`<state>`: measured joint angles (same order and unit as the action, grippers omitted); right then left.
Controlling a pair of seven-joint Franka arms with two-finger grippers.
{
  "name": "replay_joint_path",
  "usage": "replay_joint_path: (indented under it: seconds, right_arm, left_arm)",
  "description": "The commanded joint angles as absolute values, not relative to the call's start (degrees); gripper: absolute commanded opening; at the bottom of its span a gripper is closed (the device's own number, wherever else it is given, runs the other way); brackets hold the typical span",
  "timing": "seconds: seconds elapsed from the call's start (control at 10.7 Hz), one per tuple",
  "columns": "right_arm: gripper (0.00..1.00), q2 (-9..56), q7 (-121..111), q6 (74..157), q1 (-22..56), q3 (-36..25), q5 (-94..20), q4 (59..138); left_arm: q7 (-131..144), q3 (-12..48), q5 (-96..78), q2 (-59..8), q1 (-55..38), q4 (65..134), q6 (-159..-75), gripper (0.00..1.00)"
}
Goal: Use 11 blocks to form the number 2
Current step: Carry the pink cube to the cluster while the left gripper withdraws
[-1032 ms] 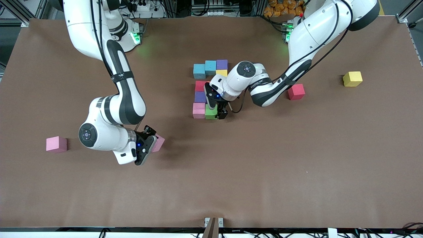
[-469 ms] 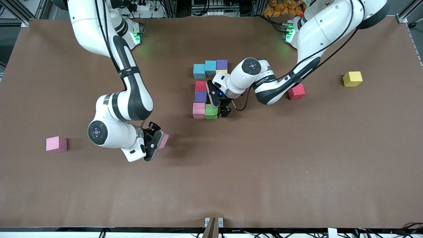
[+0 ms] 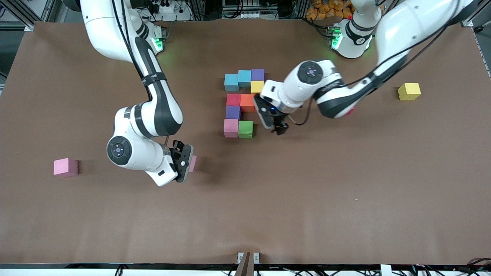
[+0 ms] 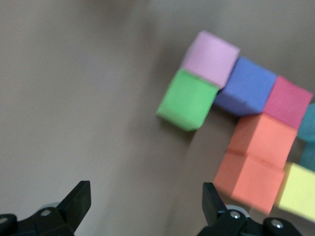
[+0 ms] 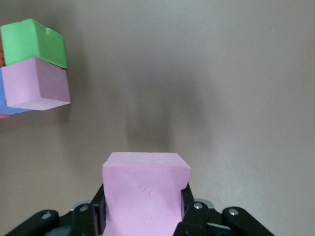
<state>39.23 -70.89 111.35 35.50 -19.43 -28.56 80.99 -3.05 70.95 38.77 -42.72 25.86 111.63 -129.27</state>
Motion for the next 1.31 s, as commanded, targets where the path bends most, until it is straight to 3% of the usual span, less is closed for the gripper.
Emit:
replay_joint_path:
  seconds: [0.0,0.28,0.56,0.84,1.22]
  right_arm:
    - [0.00,37.79,-72.07,113.36,37.43,-16.97,-28.57,81.12]
    - [0.00,37.88,-72.07,118.45,43.83,-16.61,-29.88,81.21]
    - [0.00,38.05,-68.22,124.08,50.96,-16.70,-31.46,81.65]
    - [0.00,38.93,-64.69,130.24,56.41,-16.70,-30.85,83.05]
    - [0.00,38.85,-64.60,138.94,61.52,-16.70,-30.59,90.95]
  left_arm:
    - [-1.58,74.96,39.29,-41.66,30.92,107.51,-118.87,1.00]
    - [-1.23,81.01,36.05,-41.66,39.61,98.39,-102.71,1.00]
    - [-0.79,81.30,36.64,-41.57,40.17,89.14,-90.99,1.00]
    - [0.52,80.51,37.00,-41.49,40.87,87.10,-89.92,1.00]
    - [0.53,77.18,37.27,-39.56,40.87,84.21,-89.21,1.00]
